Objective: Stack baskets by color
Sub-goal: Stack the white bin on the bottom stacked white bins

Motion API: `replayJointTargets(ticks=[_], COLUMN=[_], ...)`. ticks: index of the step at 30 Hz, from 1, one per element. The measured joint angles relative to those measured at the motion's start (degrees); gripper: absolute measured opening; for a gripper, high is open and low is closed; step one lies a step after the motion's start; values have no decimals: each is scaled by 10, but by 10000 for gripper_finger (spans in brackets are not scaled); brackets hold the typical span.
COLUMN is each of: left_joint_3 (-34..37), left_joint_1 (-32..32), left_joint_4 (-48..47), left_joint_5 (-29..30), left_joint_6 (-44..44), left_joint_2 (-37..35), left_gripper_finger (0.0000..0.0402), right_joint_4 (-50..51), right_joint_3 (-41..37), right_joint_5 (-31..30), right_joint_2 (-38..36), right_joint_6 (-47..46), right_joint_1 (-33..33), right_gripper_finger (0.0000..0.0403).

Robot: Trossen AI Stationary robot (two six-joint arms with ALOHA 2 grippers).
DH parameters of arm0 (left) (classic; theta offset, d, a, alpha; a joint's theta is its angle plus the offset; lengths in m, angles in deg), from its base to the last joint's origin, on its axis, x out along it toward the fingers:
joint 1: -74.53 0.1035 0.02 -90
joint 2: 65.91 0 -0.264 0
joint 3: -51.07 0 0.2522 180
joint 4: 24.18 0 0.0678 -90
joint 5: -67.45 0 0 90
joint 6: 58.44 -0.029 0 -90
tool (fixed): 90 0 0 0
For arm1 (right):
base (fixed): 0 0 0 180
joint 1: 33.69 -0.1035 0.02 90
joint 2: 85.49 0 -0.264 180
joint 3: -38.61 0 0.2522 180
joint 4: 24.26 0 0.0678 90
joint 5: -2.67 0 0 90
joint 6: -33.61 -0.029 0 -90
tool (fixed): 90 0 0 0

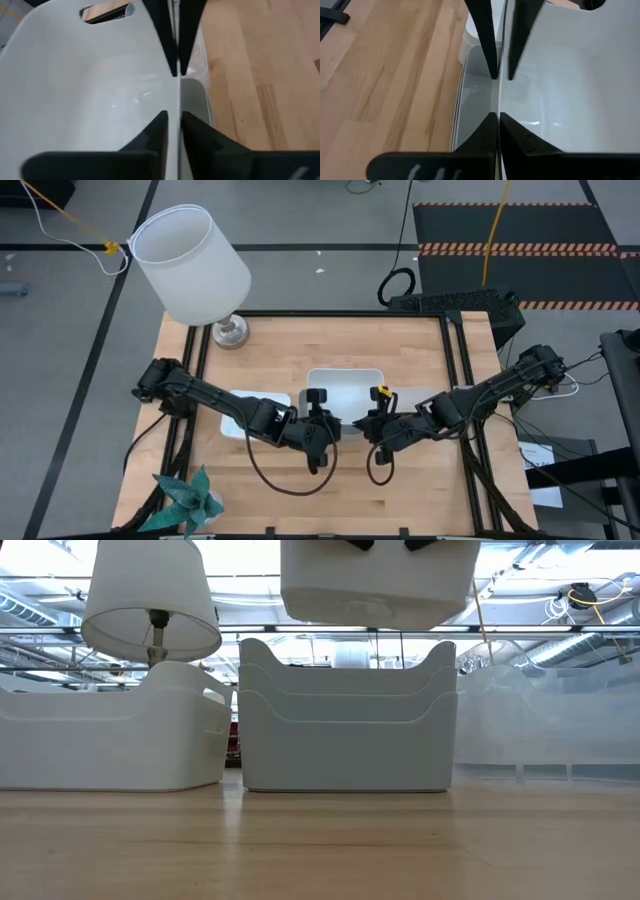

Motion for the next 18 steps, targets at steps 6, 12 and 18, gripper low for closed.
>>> replayJointTargets(ticks=[6, 12, 18], left_joint_3=[0, 0, 0], left_joint_1=[0, -1, -17], left_joint_4=[0, -1, -28], left_joint_5=[-3, -25, -24], left_joint_6=[-8, -2, 7], left_joint_2=[1, 0, -18], left_gripper_finger=[8, 6, 5], right_joint_4=[0, -17, -73], right_joint_3=[0, 0, 0], right_joint_5=[-2, 1, 2], right_joint_2=[0, 0, -19], right_joint_6=[20, 34, 57], right_joint_1=[0, -17, -47], right_gripper_finger=[6, 77, 176])
